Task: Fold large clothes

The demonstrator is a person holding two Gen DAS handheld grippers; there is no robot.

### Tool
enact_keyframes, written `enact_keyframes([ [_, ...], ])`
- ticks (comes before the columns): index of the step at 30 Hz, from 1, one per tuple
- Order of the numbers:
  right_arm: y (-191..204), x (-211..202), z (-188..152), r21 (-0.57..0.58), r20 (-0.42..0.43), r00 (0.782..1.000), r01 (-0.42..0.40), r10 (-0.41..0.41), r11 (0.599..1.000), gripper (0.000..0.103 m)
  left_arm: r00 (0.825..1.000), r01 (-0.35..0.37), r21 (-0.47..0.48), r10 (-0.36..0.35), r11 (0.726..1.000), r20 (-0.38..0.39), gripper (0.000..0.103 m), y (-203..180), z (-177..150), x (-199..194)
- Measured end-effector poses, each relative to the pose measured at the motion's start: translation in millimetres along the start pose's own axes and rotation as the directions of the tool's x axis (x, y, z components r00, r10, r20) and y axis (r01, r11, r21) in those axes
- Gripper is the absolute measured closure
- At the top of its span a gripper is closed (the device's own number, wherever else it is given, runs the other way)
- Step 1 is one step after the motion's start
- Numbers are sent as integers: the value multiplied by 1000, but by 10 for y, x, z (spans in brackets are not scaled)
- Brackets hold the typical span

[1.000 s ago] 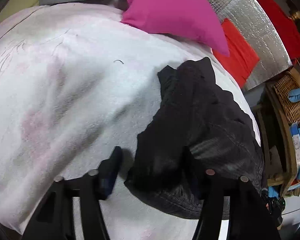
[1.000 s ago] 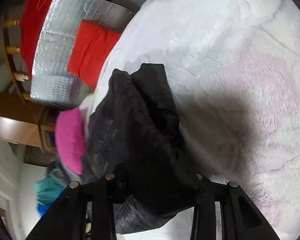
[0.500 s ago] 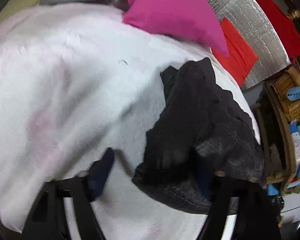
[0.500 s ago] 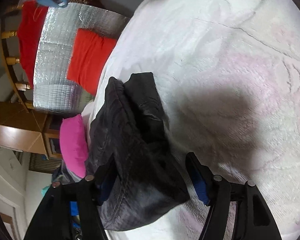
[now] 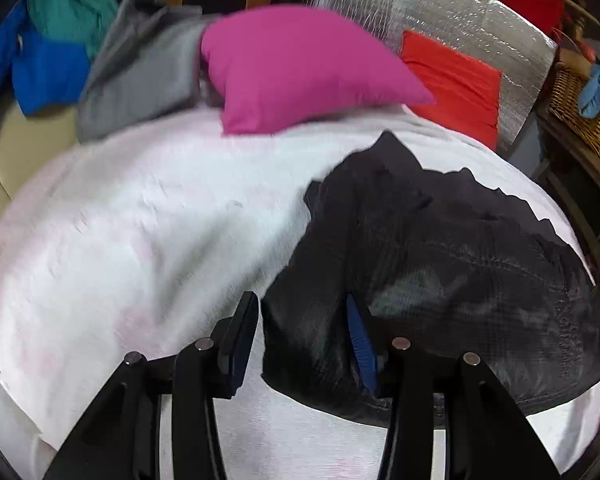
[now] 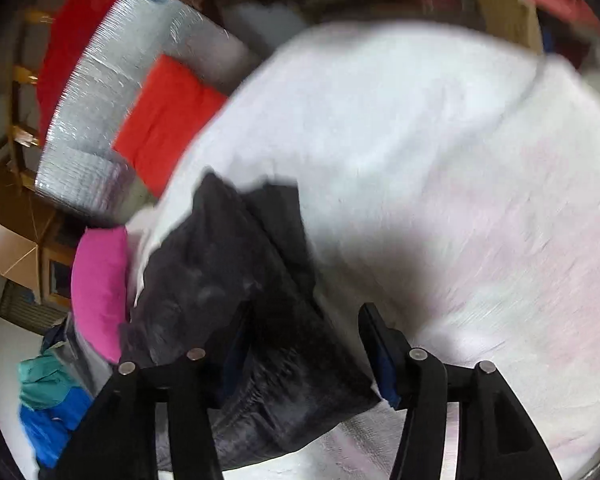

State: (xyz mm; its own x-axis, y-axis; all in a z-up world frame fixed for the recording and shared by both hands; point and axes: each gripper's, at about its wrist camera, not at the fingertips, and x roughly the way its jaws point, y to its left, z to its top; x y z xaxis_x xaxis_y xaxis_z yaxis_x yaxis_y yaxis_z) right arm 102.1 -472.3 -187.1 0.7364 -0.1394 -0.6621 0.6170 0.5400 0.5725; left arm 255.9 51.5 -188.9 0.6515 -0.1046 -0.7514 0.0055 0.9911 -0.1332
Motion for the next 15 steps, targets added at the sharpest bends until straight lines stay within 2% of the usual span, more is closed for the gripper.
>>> enact_keyframes([
  [2,18,-248,22,-11,103,995,16,-15,1000,33,999,-27,11,27,1000,32,47,-8,7,-68],
  [4,80,-408,8,-36,175,985,5,1,999,33,995,-65,22,63,998,76,46,-7,22,-143],
  [8,435,-482,-94,-182,215,974,-36,75,983,33,984,-115,35,109,993,138,45,-25,46,-287],
  [12,758,-393,-257,-301,172,974,-90,147,949,34,977,-137,60,125,989,173,44,-103,48,-347],
  [15,905,-227,-339,-324,102,986,-94,133,941,38,972,-158,99,137,983,192,44,-195,38,-374],
])
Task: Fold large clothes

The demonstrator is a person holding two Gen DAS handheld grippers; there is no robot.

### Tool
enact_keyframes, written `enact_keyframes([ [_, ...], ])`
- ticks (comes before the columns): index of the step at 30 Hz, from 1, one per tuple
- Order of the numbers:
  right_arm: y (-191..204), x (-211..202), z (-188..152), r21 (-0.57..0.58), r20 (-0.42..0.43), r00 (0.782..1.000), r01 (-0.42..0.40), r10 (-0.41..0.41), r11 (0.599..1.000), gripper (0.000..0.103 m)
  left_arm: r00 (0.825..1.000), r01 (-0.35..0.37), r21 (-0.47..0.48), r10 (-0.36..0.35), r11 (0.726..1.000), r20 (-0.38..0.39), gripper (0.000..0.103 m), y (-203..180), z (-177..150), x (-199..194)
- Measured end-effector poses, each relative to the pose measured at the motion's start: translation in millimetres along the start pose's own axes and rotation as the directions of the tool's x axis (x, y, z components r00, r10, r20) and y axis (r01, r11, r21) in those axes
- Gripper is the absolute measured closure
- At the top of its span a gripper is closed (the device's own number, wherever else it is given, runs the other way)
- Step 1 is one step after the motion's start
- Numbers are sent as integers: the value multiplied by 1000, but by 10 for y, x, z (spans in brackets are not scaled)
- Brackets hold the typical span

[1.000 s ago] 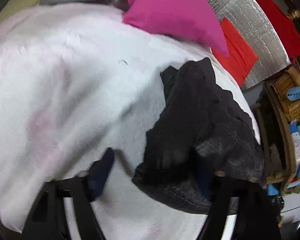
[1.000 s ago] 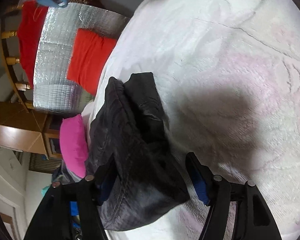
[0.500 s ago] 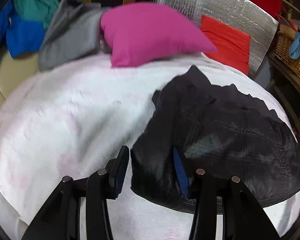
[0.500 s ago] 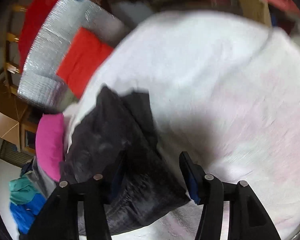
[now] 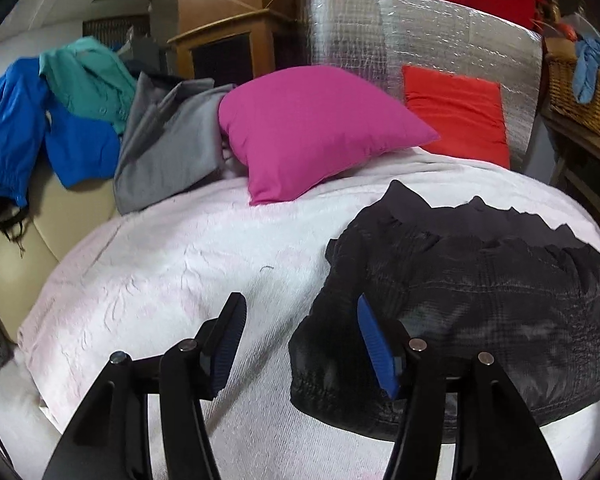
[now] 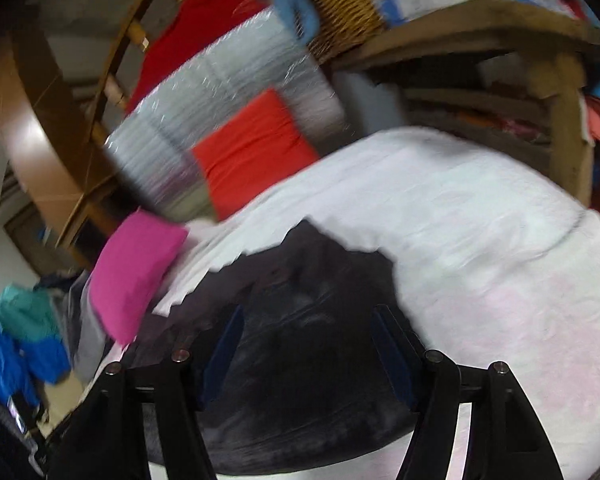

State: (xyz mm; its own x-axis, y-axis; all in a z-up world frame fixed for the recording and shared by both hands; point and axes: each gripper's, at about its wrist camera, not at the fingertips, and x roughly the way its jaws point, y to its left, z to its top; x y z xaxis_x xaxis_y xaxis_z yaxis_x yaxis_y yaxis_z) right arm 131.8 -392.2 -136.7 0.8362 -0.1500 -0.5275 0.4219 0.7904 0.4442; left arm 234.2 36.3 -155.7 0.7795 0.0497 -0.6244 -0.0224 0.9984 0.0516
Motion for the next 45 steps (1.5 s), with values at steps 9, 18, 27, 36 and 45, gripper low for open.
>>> enact_keyframes([
  [9,-358,634,-136,88,-286,951,153,-122,984,43,999,-8,52,6,999,39,43,-117,13,-115],
  [18,-84,218,90,26,-35,994,102,-101,994,44,999,-6,69,3,998,47,43,-191,20,-139],
  [27,-24,893,355,35,-127,988,97,-92,995,43,999,2,90,-6,996,37,43,-331,12,-106],
  [36,-109,1306,217,12,-265,948,189,-179,982,40,1000,4,133,-6,991,15,43,-514,3,-13],
  [45,449,857,137,-103,-161,987,-42,25,994,40,1000,20,148,-21,989,5,43,-627,-17,-7],
])
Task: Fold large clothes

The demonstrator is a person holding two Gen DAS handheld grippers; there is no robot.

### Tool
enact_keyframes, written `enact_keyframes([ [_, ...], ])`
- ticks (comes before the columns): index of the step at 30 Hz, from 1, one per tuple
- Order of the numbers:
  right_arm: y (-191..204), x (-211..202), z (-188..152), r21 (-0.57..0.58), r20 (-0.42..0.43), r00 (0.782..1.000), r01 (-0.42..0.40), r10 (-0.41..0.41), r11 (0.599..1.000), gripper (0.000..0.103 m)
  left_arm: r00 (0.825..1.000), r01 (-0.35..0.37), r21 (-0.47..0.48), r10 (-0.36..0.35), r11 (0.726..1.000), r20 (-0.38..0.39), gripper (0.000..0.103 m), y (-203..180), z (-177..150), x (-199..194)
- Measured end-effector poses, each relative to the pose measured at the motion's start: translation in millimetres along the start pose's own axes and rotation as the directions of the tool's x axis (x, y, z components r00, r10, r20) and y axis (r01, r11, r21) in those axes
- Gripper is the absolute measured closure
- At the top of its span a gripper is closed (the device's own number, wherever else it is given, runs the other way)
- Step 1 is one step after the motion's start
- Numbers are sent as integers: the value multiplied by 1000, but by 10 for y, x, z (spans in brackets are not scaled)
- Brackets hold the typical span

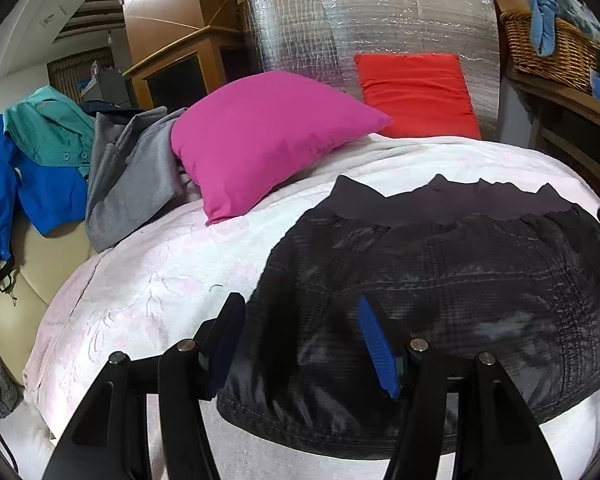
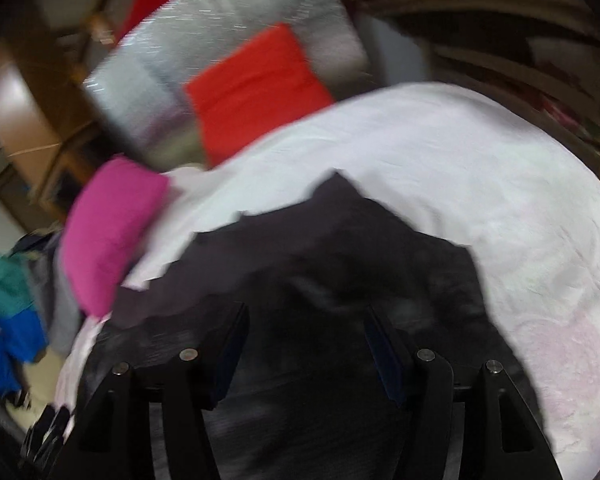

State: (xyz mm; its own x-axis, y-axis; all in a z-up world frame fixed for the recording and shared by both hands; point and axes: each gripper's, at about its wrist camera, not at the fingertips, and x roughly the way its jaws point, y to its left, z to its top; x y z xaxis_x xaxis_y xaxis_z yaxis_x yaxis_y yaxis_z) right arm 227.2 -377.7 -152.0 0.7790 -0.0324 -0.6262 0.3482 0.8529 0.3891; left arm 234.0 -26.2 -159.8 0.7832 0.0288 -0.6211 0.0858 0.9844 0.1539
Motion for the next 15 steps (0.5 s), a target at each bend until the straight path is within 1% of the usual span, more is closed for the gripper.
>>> enact_keyframes([
  [3,278,46,-112,-51,-47,995,-86,84,995,39,1000,1,12,-1,1000,-5,43,-52,-2,27],
  [5,413,141,-187,-75,-97,989,-118,110,990,39,1000,-1,24,1,1000,-10,43,-89,-10,48],
  [7,510,294,-254,-97,-146,984,-114,99,989,39,1000,-3,34,4,999,-22,43,-121,-25,92],
  [9,543,529,-354,-121,-237,971,-56,26,991,39,999,-7,45,9,999,-45,43,-147,-47,157],
  [10,541,592,-375,-129,-251,968,-43,10,991,39,997,-9,53,13,999,-73,43,-168,-72,227],
  [12,576,567,-380,-141,-242,970,-39,3,989,39,993,-2,56,9,998,-117,43,-182,-112,337],
  [15,524,429,-358,-99,-219,975,-63,40,993,39,992,2,58,6,998,-127,43,-187,-139,384],
])
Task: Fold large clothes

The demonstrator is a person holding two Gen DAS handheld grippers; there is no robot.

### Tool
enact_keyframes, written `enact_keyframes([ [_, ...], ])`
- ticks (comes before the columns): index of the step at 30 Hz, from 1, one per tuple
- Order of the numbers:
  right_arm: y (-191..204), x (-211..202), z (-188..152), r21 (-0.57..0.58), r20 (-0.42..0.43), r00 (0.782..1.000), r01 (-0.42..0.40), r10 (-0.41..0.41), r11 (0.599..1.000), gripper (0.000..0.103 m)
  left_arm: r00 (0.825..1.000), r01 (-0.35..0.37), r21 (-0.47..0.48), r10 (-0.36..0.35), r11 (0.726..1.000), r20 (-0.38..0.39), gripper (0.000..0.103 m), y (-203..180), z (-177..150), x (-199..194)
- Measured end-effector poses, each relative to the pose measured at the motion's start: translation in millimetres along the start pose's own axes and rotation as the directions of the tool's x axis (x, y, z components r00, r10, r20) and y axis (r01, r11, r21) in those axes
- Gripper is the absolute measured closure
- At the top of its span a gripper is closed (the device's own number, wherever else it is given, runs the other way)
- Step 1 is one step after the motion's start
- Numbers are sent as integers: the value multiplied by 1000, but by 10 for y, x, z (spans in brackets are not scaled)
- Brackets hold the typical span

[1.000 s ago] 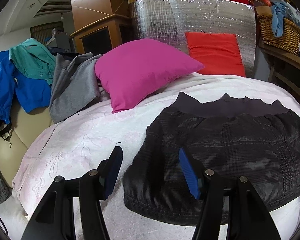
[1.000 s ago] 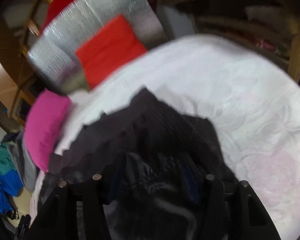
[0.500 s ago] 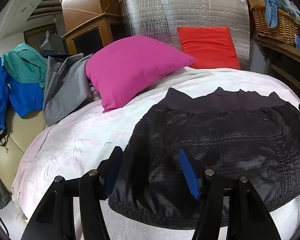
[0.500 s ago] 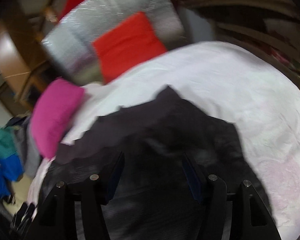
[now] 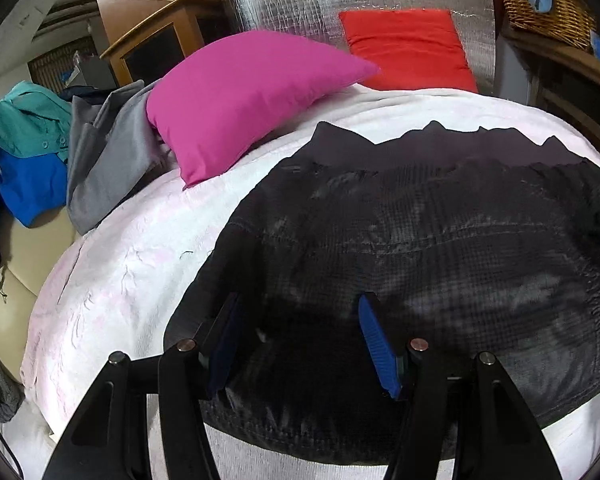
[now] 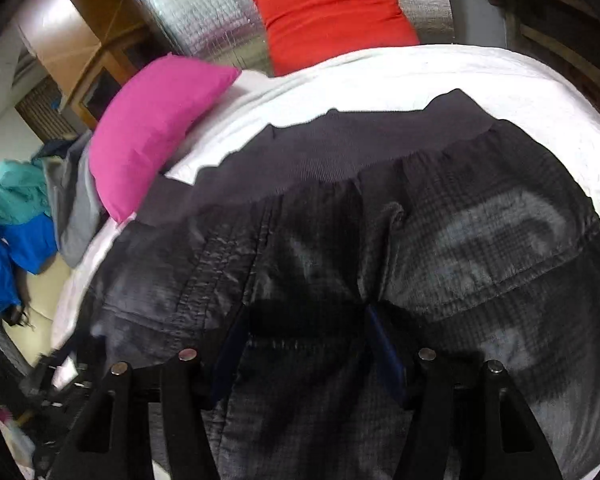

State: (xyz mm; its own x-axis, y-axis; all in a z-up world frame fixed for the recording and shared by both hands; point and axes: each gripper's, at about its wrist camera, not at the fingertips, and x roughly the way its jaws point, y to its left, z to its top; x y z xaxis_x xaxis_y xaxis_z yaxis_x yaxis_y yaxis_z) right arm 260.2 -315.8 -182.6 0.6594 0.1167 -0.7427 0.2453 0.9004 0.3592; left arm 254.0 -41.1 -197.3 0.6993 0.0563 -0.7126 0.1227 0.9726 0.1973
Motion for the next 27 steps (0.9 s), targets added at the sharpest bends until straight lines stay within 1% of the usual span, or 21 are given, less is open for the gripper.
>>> enact_keyframes([
  [4,27,-319,-115,-21,86,996,2,0,1000,39,1000,-13,12,13,1000,-5,36,-18,-24,35],
  [6,94,-357,-172,-48,96,995,-9,14,999,39,1000,-15,14,15,1000,-13,33,-24,-36,64],
  [7,112,-341,-146,-58,77,997,-14,18,998,39,1000,-16,17,16,1000,-18,31,-33,-45,86],
  [8,119,-260,-172,-59,32,999,-14,16,998,39,1000,-18,20,18,1000,-22,29,-40,-48,97],
  [9,106,-115,-199,-51,-40,999,-8,6,999,39,999,-20,24,21,1000,-27,28,-43,-56,113],
  [10,101,-9,-206,-59,-78,997,9,-14,998,38,999,-25,24,26,999,-32,25,-48,-64,130],
  [12,125,-42,-160,-97,-76,997,13,-20,995,39,998,-35,24,36,999,-43,20,-39,-68,141],
  [13,101,-124,-112,-89,-59,998,-4,-2,996,39,998,-43,28,45,999,-52,17,-31,-63,141],
  [14,44,-234,-51,-67,-15,1000,-17,16,998,39,997,-33,63,37,997,-68,17,-24,-22,120],
  [15,-27,-338,22,-47,31,999,-13,14,999,39,996,-17,95,25,995,-81,17,-21,20,120],
  [16,-96,-405,80,-36,60,998,7,-5,999,39,998,-1,117,8,993,-61,17,27,82,52],
  [17,-220,-506,167,-19,102,993,57,-55,998,38,1000,-11,101,12,995,-6,17,108,131,-24],
  [18,-384,-606,249,16,144,984,100,-102,995,33,999,-33,80,31,996,35,17,202,183,-76],
  [19,-564,-694,311,65,179,974,127,-137,990,30,997,-49,52,46,997,56,16,319,238,-104],
  [21,-899,-799,397,160,216,954,176,-208,971,25,998,-40,-11,40,999,48,10,543,317,-47],
  [22,-1064,-809,430,204,211,951,184,-227,962,25,1000,-26,-59,26,998,7,8,698,348,80],
  [23,-1243,-767,456,252,182,957,176,-225,951,25,999,-23,-82,21,996,-32,8,774,358,193],
  [24,-1407,-673,469,296,132,970,157,-203,942,25,996,-37,-116,27,993,-86,8,855,360,351],
  [25,-1535,-544,465,331,71,984,134,-166,934,25,993,-41,-133,25,990,-116,8,889,356,435],
  [26,-1641,-414,449,361,21,992,112,-128,926,25,989,-12,-158,-12,987,-150,8,915,357,546],
  [27,-1699,-327,445,378,-12,994,109,-113,919,25,981,53,-188,-86,981,-172,8,921,364,631],
])
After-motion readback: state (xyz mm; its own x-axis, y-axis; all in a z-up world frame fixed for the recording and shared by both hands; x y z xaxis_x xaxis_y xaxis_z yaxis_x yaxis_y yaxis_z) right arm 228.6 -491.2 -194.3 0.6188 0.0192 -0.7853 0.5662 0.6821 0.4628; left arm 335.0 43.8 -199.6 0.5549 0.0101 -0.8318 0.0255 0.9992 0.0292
